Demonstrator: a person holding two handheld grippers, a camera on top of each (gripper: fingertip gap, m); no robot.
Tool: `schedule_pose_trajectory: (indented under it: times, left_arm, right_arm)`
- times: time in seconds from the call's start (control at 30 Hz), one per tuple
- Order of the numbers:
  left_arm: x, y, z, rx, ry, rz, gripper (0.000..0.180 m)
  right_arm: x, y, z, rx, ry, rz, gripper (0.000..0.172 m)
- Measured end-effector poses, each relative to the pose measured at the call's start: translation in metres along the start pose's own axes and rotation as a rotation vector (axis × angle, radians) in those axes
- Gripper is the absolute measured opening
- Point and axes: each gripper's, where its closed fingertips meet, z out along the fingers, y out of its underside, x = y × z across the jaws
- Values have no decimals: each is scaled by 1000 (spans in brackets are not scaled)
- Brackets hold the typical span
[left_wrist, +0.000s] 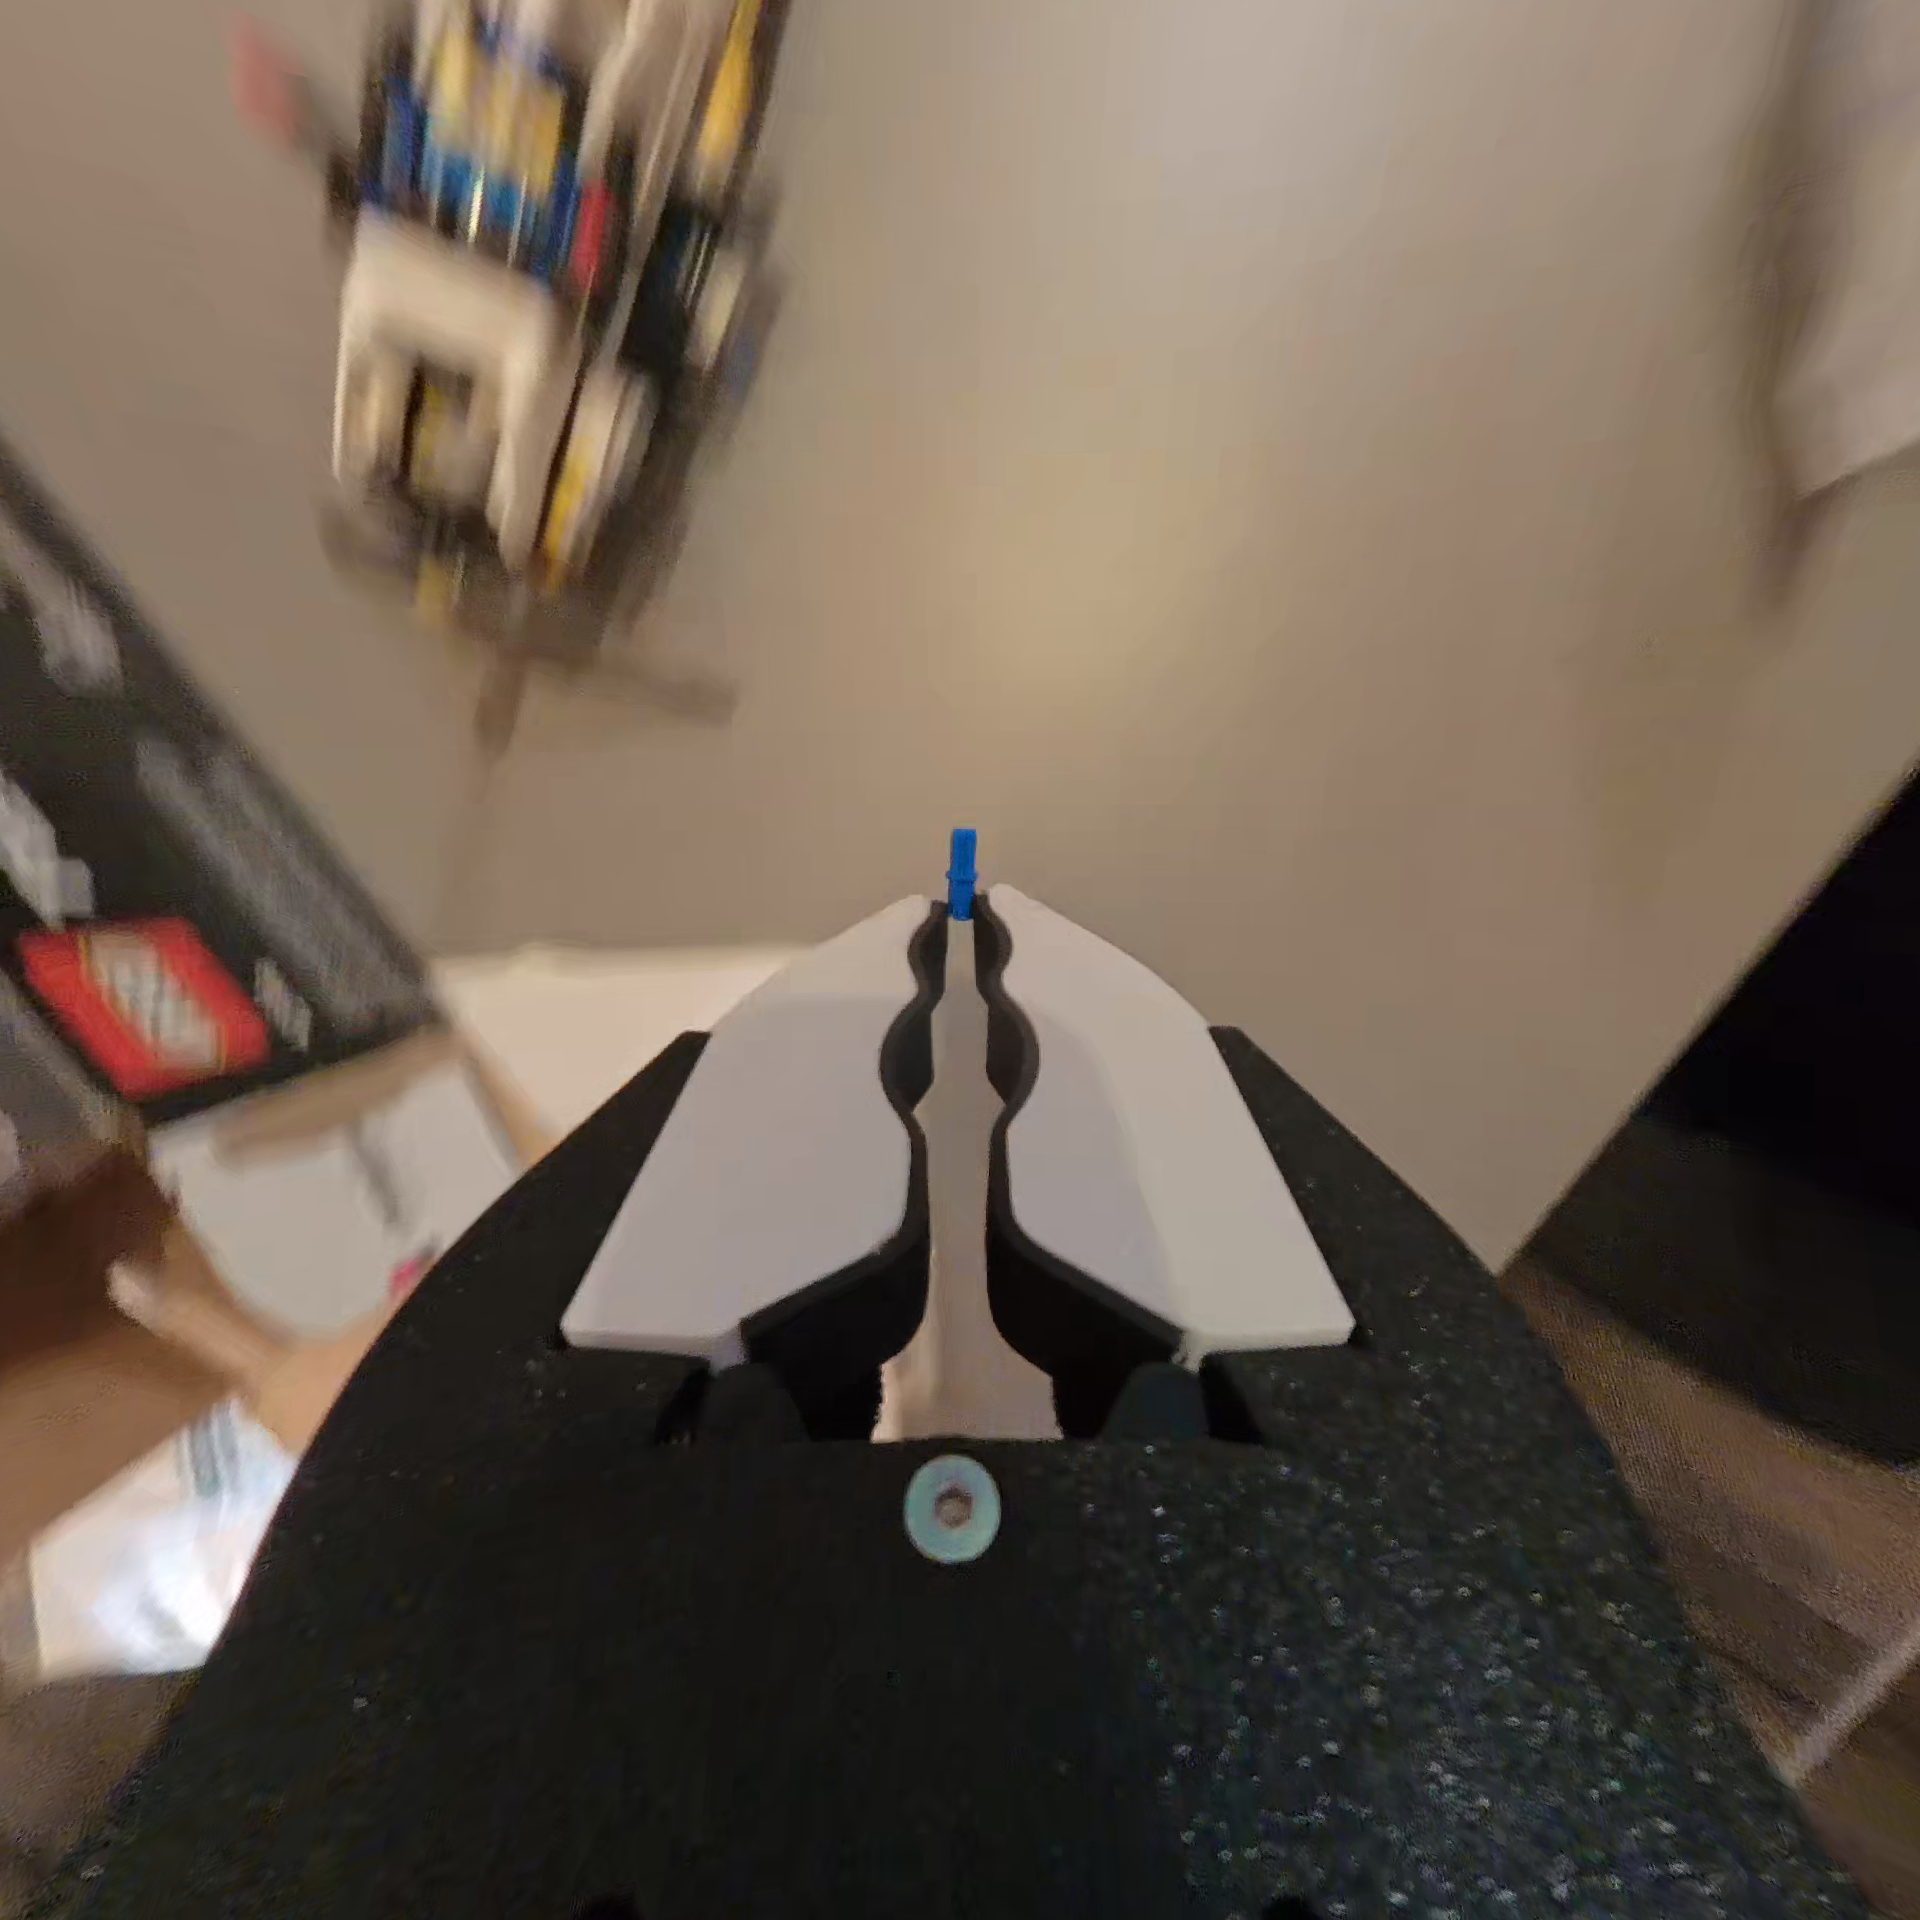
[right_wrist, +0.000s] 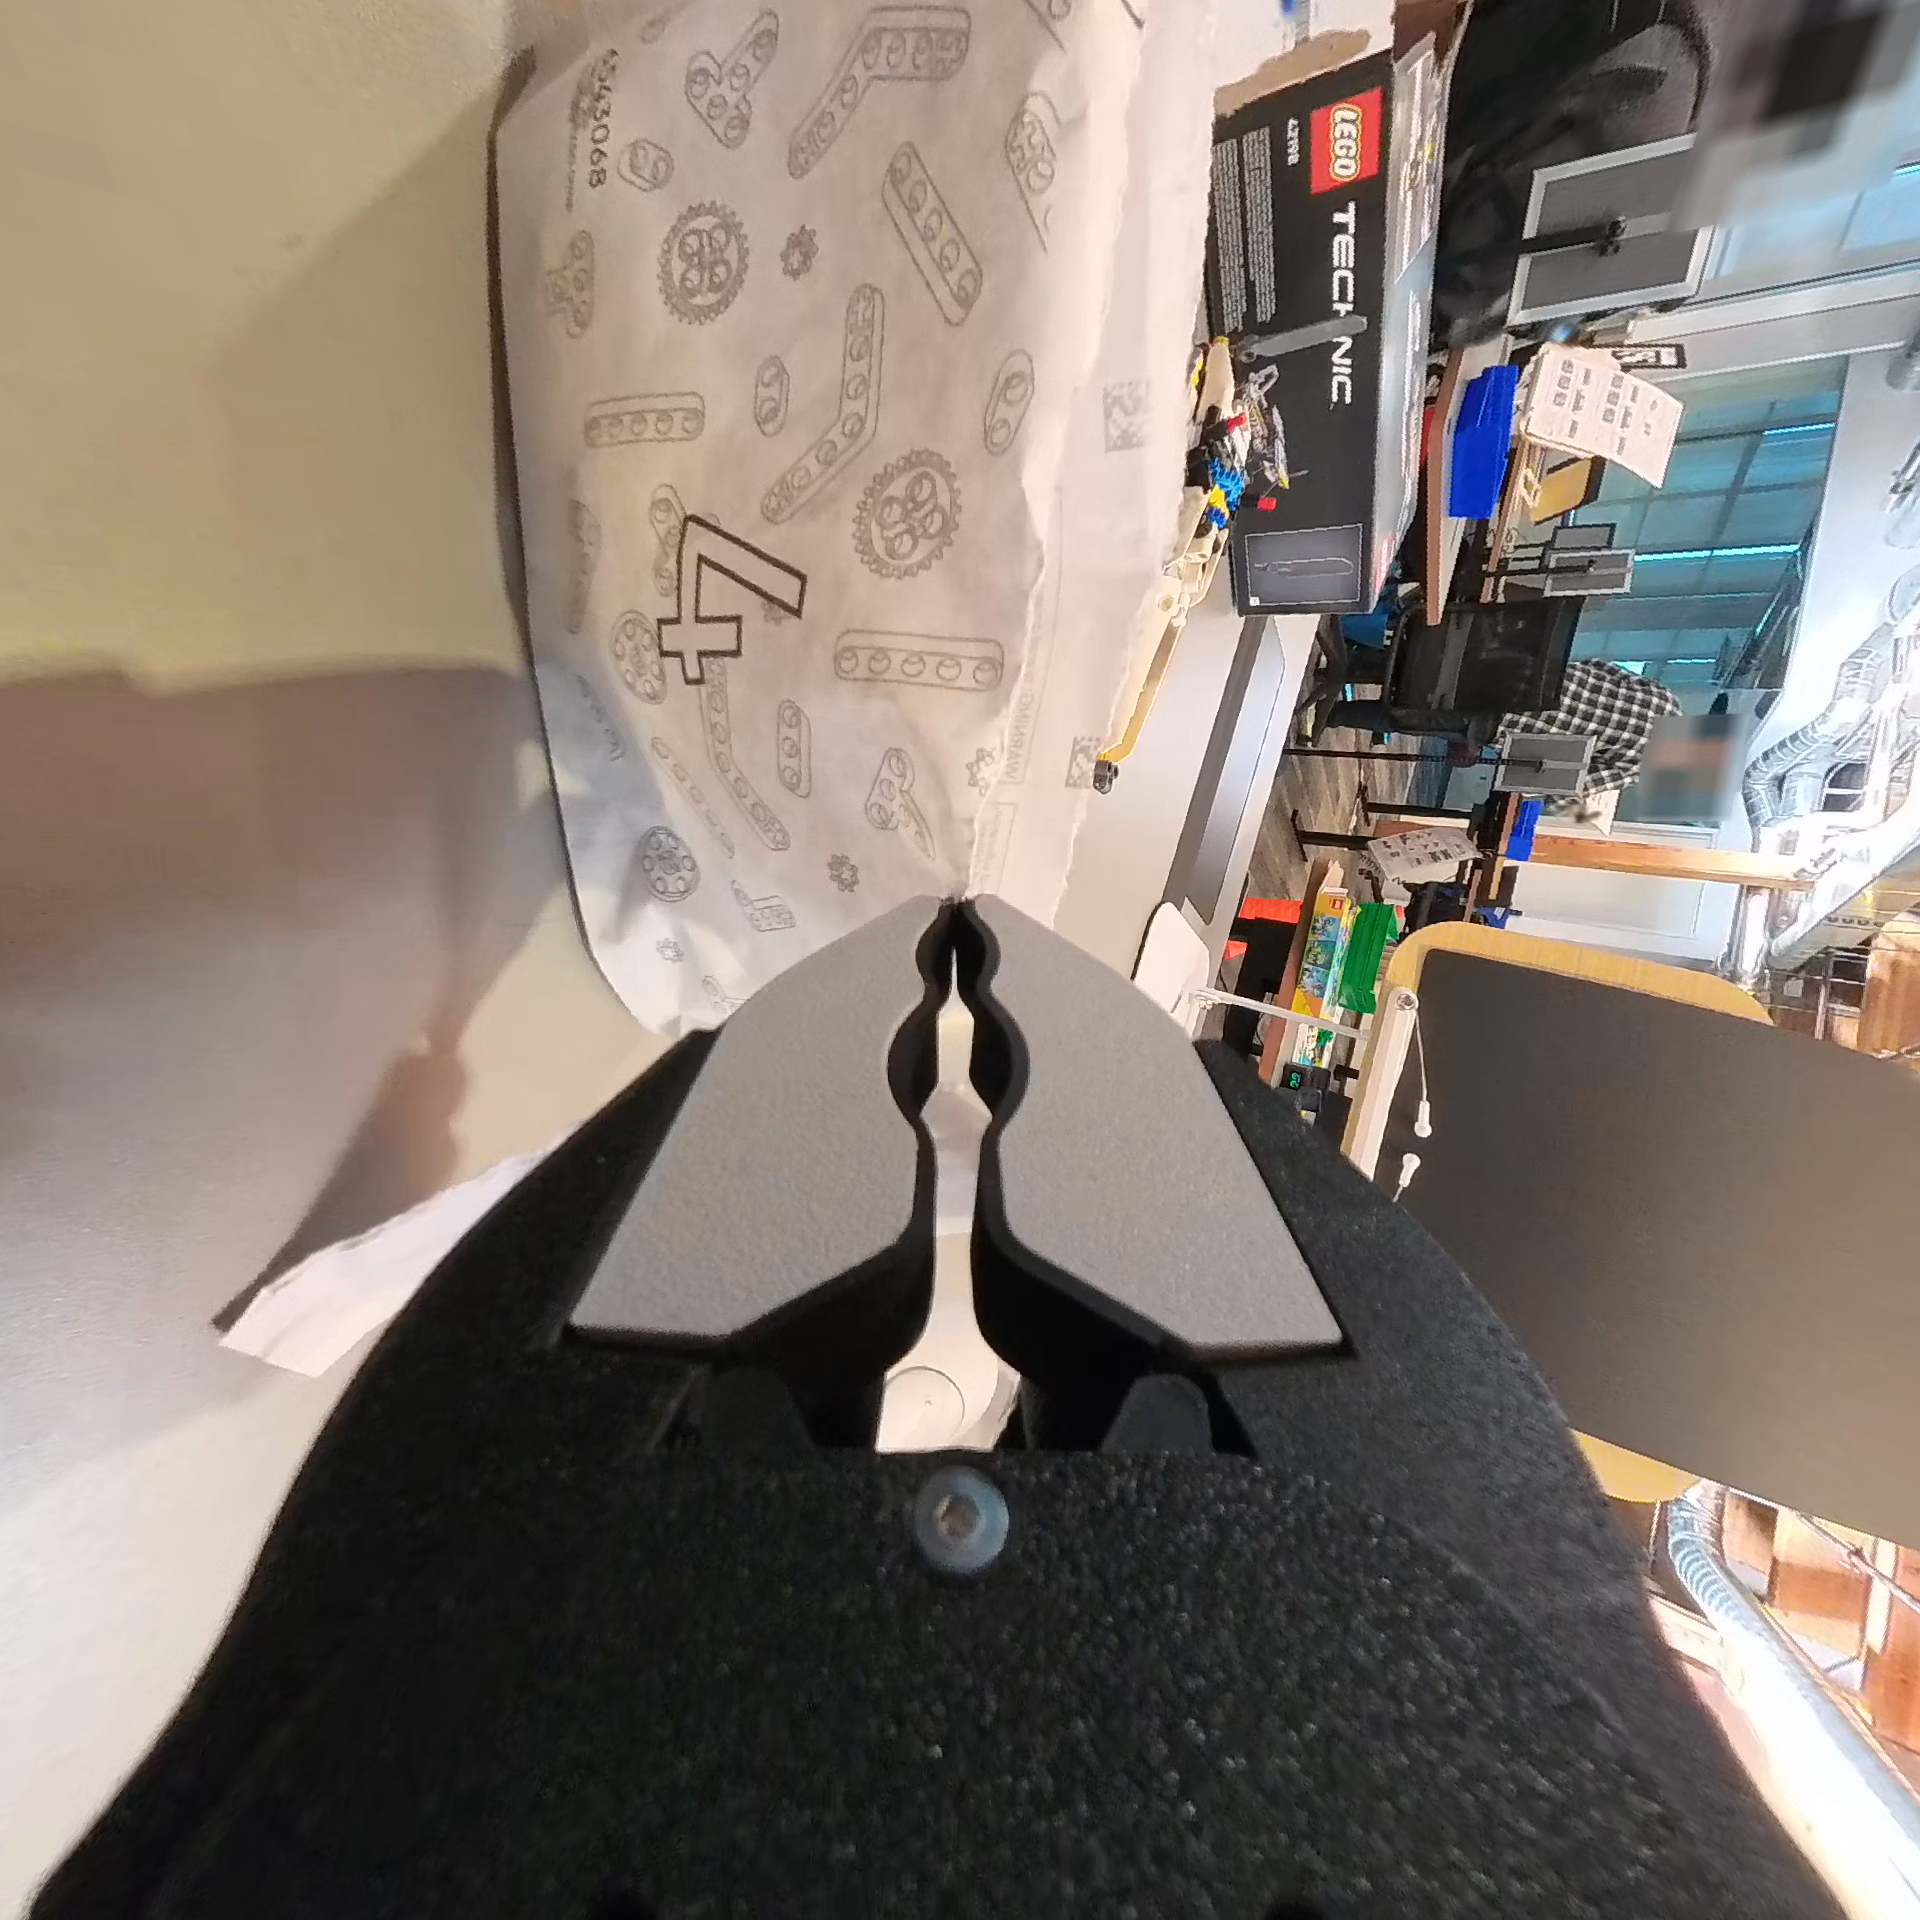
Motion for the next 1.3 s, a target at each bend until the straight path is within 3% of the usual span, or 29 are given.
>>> schedule_pose_trajectory:
  times: [0.13, 0.23, 0.37, 0.57, 0.73, 0.83, 0.97, 1.07, 1.17, 1.3]
  left_arm:
    - [109, -132, -19, 247, 174, 139, 7]
    - [172, -188, -20, 290, 284, 211, 6]
    - [206, -210, 7, 200, 320, 276, 7]
    - [197, -221, 34, 147, 284, 230, 27]
    - [176, -258, 34, 245, 261, 259, 40]
    - [138, -295, 52, 298, 205, 247, 40]
    - [39, -337, 118, 240, -3, 155, 43]
    - [-24, -347, 183, 103, -17, -6, 53]
    - [-59, -338, 220, -17, -145, 234, 53]
    - [-73, -333, 231, -46, -253, 620, 50]
  right_arm:
    - [1, 0, 1, -11, 2, -3, 0]
    - [0, 0, 0, -17, 9, -1, 0]
    - [-2, -1, -1, -19, 12, 6, 0]
    - [-4, 2, -6, 0, 21, 16, 0]
    - [-7, 10, -10, 8, 22, 21, 0]
    - [-8, 16, -14, -3, 28, 31, 0]
    - [-10, 23, -18, -12, 34, 53, 0]
    - [-11, 28, -21, -26, 43, 72, 0]
    - [-12, 34, -26, -36, 45, 90, 0]
    - [-14, 41, -30, -28, 45, 109, 0]
